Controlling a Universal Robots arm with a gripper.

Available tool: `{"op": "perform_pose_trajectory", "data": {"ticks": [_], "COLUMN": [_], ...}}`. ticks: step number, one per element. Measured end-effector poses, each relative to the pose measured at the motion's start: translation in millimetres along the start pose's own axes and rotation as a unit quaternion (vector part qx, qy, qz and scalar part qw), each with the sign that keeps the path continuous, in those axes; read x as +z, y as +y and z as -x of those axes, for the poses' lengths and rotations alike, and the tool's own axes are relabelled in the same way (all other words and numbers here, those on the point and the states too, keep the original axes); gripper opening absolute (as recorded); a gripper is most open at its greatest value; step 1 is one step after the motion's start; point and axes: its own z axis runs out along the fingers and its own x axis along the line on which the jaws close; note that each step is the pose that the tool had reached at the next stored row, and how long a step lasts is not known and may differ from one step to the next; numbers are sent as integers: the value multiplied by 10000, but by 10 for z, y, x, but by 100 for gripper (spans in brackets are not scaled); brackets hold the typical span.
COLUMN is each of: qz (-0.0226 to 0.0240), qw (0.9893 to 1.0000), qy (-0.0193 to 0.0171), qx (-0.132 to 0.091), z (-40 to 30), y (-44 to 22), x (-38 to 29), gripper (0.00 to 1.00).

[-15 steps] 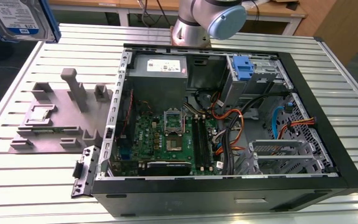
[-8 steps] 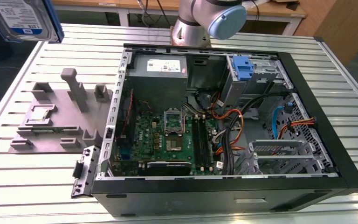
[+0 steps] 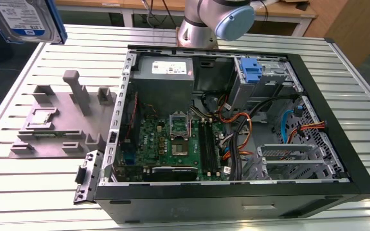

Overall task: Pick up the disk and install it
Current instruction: 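Pick up the disk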

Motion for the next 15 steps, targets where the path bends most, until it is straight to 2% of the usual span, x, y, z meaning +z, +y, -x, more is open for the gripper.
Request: {"op": "perform_pose_trajectory", "data": {"ticks": [15], "qz": [-1], "qw": [10000], "qy": [-1], "qx": [0], "z": [0], "y": [-75], "x": [1], "gripper": [37]}}
